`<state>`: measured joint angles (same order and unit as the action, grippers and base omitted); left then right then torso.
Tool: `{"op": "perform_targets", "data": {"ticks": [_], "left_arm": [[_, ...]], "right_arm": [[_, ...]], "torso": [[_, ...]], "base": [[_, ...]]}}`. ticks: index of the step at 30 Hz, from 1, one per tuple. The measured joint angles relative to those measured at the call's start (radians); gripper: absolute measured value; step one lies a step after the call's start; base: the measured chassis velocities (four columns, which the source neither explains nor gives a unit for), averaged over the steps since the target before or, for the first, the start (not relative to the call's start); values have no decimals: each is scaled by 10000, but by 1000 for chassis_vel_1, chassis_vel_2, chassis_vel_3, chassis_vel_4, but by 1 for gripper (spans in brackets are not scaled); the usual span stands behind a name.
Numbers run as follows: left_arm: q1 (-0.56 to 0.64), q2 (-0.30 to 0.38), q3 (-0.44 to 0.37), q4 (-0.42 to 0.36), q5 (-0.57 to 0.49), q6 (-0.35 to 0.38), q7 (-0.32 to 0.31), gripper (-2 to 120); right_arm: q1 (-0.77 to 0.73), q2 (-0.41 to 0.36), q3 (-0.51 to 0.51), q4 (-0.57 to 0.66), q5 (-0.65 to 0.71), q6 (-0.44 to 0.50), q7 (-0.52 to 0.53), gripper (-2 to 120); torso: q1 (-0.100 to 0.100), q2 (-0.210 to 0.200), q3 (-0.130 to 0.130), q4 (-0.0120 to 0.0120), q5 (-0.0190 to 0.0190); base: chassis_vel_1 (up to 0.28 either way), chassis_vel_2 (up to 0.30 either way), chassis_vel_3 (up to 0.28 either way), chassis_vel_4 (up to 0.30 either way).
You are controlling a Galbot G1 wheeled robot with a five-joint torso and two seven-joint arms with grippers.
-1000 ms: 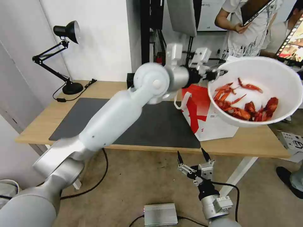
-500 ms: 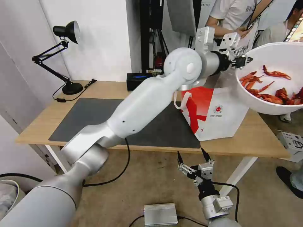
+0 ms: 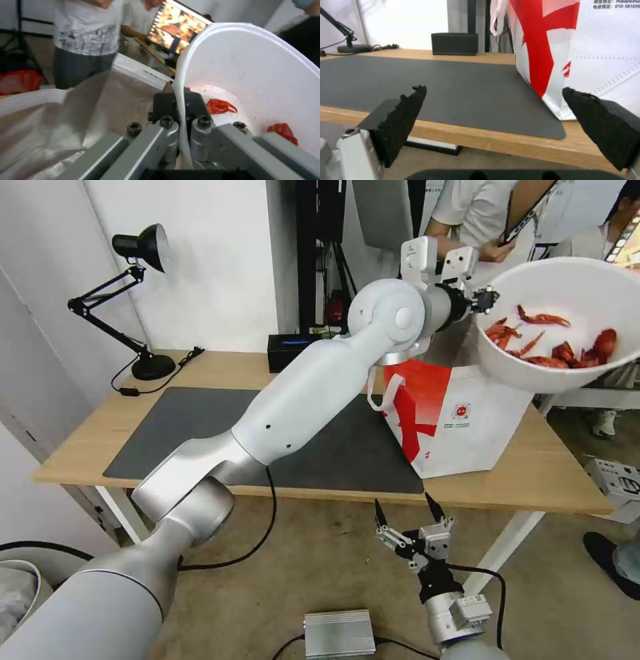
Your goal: Pick up the trash from the table and place it into the takeout bag.
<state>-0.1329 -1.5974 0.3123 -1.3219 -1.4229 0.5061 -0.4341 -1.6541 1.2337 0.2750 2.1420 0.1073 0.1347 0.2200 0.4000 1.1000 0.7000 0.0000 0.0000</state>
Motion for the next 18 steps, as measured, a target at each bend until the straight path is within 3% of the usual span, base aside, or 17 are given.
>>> {"op": "perform_targets", "data": {"ticks": [7, 18], "left_arm": [[-158, 2, 103, 230, -415, -570, -1073, 0], [-357, 3, 251, 362, -773, -1108, -1870, 0]], "right_arm": [[0, 0, 0, 0, 0, 0, 0, 100], [0, 0, 0, 0, 0, 0, 0, 100]], "torso": [[0, 0, 0, 0, 0], [1, 0, 0, 0, 0]], "base": [[0, 0, 0, 0], [0, 0, 0, 0]]}}
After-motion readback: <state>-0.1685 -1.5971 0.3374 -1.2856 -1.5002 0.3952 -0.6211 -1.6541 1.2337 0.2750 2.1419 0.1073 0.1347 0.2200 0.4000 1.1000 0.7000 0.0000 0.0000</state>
